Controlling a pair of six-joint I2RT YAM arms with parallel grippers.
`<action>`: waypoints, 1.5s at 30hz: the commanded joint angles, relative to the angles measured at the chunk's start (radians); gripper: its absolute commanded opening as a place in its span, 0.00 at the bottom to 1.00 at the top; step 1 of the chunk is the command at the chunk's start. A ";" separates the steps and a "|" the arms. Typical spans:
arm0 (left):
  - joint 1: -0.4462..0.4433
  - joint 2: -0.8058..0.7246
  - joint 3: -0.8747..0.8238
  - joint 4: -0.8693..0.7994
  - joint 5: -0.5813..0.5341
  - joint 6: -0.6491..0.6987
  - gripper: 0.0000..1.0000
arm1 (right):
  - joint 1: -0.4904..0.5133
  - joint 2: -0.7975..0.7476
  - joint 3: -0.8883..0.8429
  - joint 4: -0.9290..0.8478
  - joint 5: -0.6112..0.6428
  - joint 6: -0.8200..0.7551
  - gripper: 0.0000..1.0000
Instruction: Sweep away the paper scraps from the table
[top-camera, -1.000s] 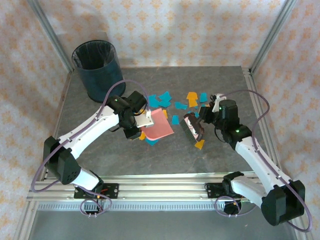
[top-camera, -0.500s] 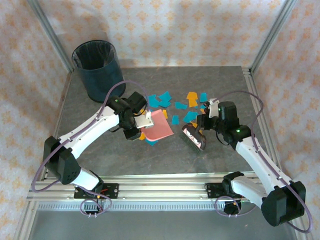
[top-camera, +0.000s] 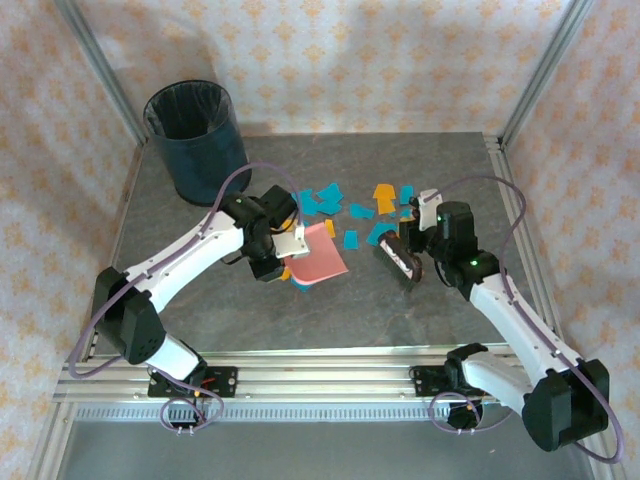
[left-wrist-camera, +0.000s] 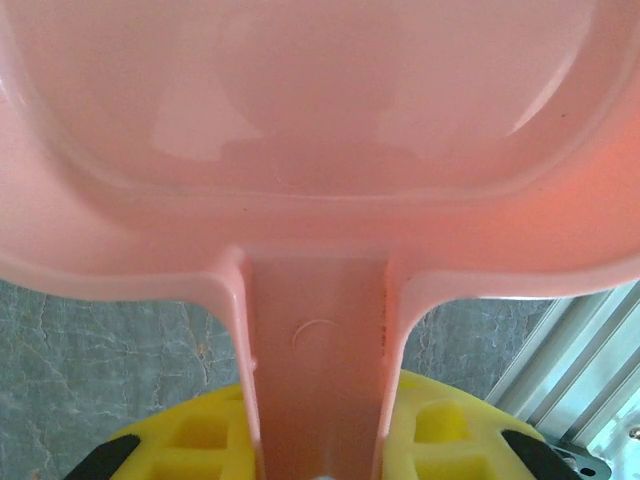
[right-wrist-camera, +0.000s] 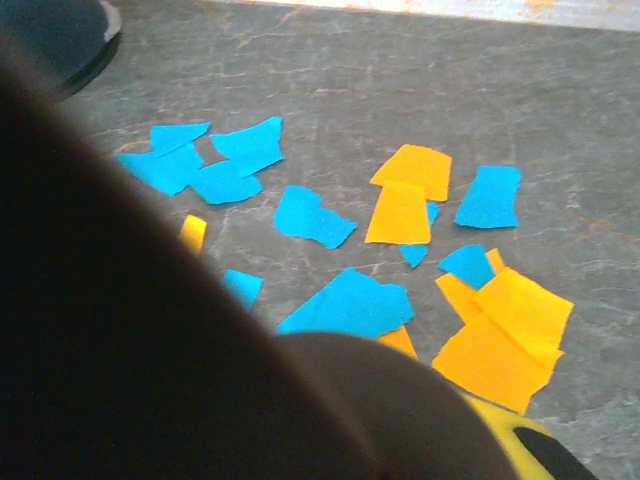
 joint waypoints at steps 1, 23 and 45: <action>-0.011 0.005 0.004 -0.002 -0.006 -0.004 0.00 | 0.001 0.008 0.009 0.034 0.084 -0.025 0.00; -0.136 0.189 0.091 0.014 -0.039 -0.050 0.00 | 0.001 -0.290 0.008 -0.167 0.427 0.240 0.00; -0.205 0.482 0.319 -0.070 -0.059 -0.124 0.00 | 0.000 -0.260 -0.077 -0.135 0.609 0.188 0.00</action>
